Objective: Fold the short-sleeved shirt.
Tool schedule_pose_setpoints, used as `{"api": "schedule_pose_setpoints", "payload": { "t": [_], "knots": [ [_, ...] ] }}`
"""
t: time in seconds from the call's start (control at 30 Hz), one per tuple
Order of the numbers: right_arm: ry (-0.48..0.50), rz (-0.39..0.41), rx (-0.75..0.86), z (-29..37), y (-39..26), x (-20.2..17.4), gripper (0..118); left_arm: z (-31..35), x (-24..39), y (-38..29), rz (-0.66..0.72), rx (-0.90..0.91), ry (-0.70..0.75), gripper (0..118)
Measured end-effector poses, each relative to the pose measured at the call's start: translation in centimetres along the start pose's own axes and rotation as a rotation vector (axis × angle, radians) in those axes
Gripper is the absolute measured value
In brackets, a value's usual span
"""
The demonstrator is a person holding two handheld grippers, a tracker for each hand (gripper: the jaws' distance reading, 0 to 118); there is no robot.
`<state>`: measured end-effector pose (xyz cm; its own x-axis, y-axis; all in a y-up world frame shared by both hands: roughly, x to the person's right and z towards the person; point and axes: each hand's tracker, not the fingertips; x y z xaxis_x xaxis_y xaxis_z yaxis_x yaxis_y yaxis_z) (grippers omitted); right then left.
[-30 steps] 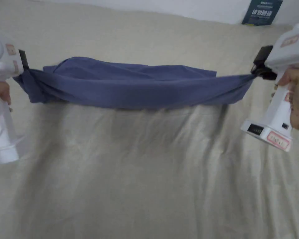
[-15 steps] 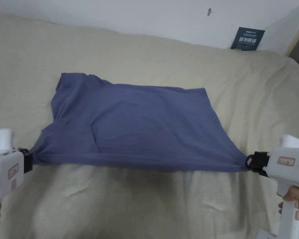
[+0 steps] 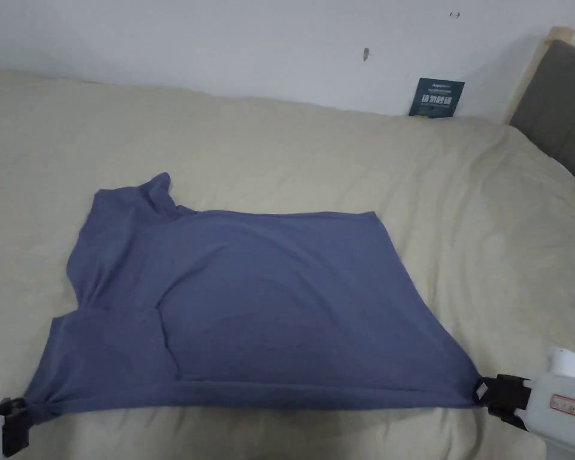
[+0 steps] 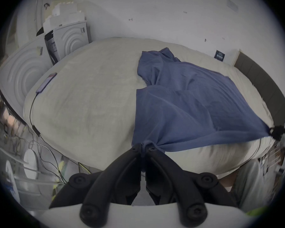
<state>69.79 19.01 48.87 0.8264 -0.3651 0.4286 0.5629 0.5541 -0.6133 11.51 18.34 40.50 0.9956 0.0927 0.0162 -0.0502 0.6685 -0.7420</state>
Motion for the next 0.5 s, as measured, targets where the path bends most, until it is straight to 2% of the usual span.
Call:
{"api": "schedule_pose_setpoints", "payload": {
  "t": [0.03,0.07,0.1,0.13,0.17,0.23,0.37,0.5],
  "knots": [
    [-0.003,0.017,-0.005,0.2,-0.2,-0.2,15,0.2,-0.2,0.2,0.03,0.0,-0.01,14],
    [-0.015,0.038,-0.001,0.6,-0.3,-0.4,23,0.3,-0.4,0.5,0.046,0.006,-0.008,31],
    [-0.032,0.073,0.004,1.0,-0.3,-0.5,46,0.6,-0.7,0.9,0.048,0.011,-0.001,46],
    [-0.039,0.102,0.001,1.5,-0.1,-0.5,91,1.1,-0.4,1.3,0.056,0.018,-0.001,63],
    [-0.053,0.128,-0.011,2.0,0.2,-0.7,114,1.6,-0.7,1.9,0.073,0.035,0.004,75],
    [-0.071,0.186,0.062,4.0,0.7,-1.2,118,2.8,-1.1,3.1,0.112,0.096,0.004,103],
    [-0.097,0.301,0.235,7.7,2.2,-3.3,118,5.7,0.0,5.5,0.141,0.293,-0.031,108],
    [-0.059,0.326,0.421,10.2,2.7,-6.9,118,7.4,3.8,7.2,0.031,0.487,-0.001,108]
  ]
}}
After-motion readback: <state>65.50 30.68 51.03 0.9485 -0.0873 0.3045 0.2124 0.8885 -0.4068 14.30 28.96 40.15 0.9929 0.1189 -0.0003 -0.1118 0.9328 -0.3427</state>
